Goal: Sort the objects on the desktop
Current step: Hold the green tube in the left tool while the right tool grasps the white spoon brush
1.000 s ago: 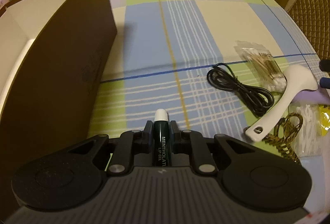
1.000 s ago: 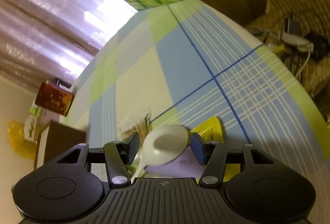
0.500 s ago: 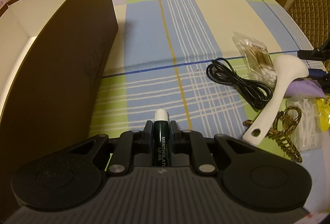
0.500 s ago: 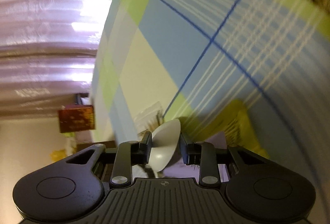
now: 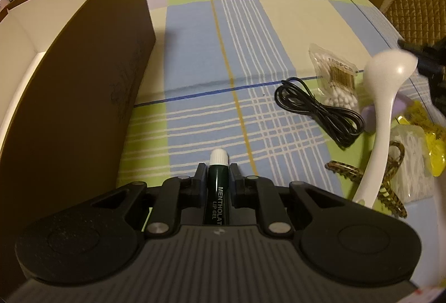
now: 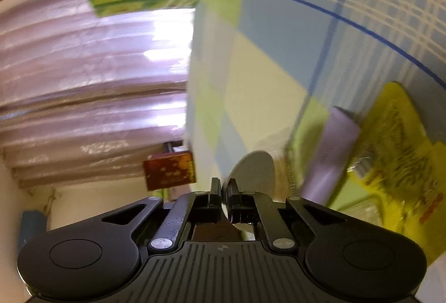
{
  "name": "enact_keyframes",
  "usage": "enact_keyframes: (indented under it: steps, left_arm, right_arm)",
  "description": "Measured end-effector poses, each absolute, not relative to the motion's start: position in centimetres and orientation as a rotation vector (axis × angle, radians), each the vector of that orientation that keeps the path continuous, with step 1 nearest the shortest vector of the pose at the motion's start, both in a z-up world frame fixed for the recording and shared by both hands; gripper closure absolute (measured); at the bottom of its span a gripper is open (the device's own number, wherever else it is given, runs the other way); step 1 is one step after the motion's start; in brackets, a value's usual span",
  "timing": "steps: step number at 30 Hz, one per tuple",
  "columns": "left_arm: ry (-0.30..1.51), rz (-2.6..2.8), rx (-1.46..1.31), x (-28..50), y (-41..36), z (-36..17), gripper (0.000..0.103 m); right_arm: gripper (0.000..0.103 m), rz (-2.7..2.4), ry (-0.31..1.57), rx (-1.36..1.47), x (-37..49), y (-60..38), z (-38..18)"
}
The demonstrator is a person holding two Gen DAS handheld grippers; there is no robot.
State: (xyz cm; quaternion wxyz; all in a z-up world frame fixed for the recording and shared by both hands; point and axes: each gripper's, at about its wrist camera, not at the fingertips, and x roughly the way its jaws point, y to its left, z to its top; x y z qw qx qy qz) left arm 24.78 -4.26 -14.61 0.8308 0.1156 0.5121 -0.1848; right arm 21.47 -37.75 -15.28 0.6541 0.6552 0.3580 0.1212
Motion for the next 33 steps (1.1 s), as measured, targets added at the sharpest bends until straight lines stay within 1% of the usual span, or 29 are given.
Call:
enact_keyframes:
  steps: [7,12,18,26,33]
  left_arm:
    - [1.102,-0.423,0.233,23.5,-3.7,-14.2,0.091]
    - [1.087,-0.437,0.208,22.2,-3.0,-12.9,0.091]
    - [1.026,-0.467,0.185,20.6,-2.1,-9.5,0.091]
    - [0.94,-0.471,0.142,19.3,0.3,-5.2,0.091]
    - [0.885,-0.466,0.121,18.6,3.2,-2.4,0.091]
  right_arm:
    - [0.103,0.366,0.763,1.398,19.9,-36.7,-11.7]
    - [0.103,0.421,0.768,1.211,19.1,-34.7,-8.9]
    - [0.103,0.484,0.787,0.993,18.1,-31.5,-6.2]
    - [0.103,0.533,0.811,0.567,17.0,-24.3,-2.7]
    - [0.103,0.589,0.728,0.119,14.7,-16.7,-0.4]
